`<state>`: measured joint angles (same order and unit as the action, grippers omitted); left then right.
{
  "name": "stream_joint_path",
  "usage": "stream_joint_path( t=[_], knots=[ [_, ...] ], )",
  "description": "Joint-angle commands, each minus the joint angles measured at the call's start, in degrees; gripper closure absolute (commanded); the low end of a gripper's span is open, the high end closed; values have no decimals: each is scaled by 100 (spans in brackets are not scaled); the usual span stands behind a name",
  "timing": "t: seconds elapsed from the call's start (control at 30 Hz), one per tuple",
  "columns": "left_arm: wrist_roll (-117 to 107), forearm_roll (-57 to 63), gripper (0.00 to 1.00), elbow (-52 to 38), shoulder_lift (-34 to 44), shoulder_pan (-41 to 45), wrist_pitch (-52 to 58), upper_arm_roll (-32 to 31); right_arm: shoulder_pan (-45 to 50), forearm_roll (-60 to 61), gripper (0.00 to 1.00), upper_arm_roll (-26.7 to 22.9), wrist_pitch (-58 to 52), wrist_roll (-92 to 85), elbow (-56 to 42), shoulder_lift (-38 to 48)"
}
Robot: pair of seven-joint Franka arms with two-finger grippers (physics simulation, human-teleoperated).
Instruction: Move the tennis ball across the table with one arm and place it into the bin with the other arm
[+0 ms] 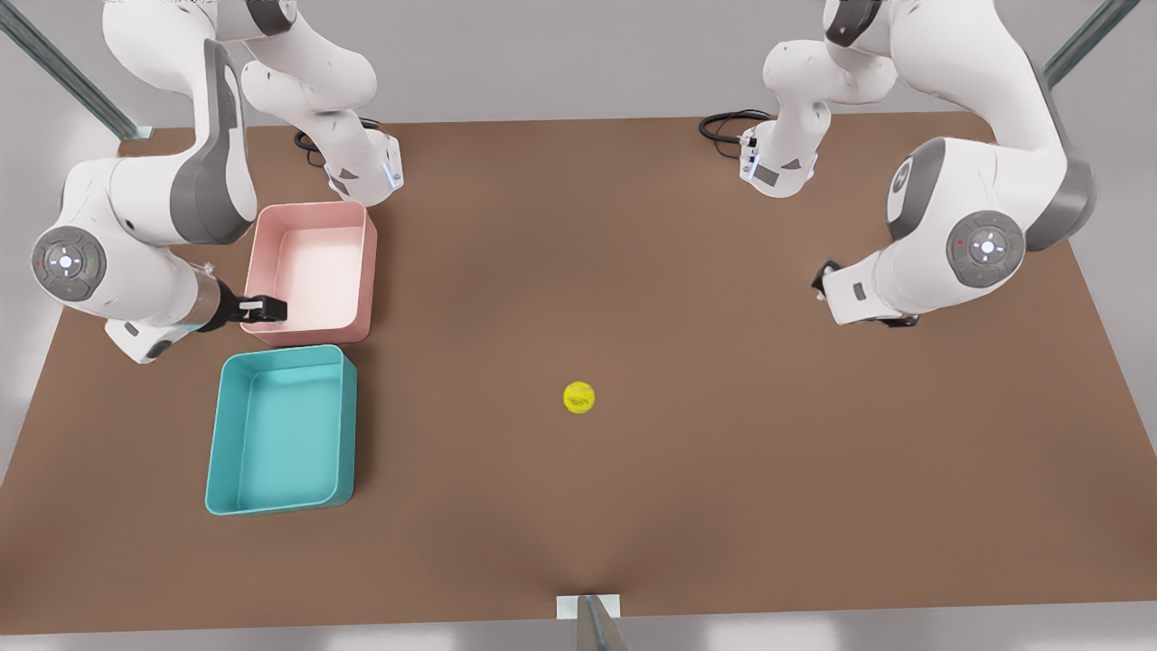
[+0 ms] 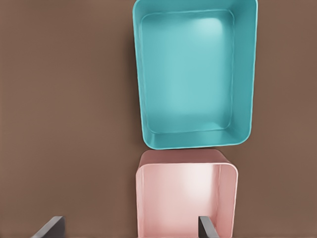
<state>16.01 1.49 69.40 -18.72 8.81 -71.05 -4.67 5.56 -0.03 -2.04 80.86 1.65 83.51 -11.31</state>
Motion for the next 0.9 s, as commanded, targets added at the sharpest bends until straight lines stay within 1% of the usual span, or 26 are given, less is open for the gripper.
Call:
stream_joint_path(
  t=[0.0,0.03,0.07,0.1,0.2,0.27,0.33,0.37,0.5,0.57,0.6,0.87],
  knots=[
    [-3165,-17,0,12,-17,-29,443,1,408,30,0,2,360,63,-45,-187],
    [-3174,-52,0,12,-17,-20,460,-16,1068,29,0,2,457,868,-447,-660],
    [-3174,-52,0,12,-17,16,452,-25,1490,47,0,2,685,1819,-1194,-1459],
    [-3165,-52,0,12,-17,7,452,-34,1728,47,0,2,1114,2241,-1416,-1874],
    [-3025,-35,0,20,-96,-46,460,-25,2247,293,0,2,2513,4123,-1416,-2648],
    [-2989,-35,0,21,-175,-46,469,-25,2475,302,0,2,3172,5053,-1425,-2990],
    [-2981,-35,0,20,-176,-98,460,-25,2775,328,0,10,4025,6398,-1504,-3386],
    [-2981,-35,0,20,-184,-99,452,-25,2915,390,0,10,4069,6690,-1750,-3632],
    [-2981,-35,0,20,-184,-99,452,-25,3205,442,0,2,4500,7384,-1864,-3931],
    [-2981,-43,0,20,-184,-99,452,-17,3346,451,0,10,4597,7736,-2435,-4388],
    [-2989,-43,0,20,-220,-99,452,-16,3346,451,0,10,4606,7780,-2550,-4476],
    [-2989,-43,0,20,-228,-108,460,-16,3601,363,0,2,4518,7692,-2445,-4547]
  ],
)
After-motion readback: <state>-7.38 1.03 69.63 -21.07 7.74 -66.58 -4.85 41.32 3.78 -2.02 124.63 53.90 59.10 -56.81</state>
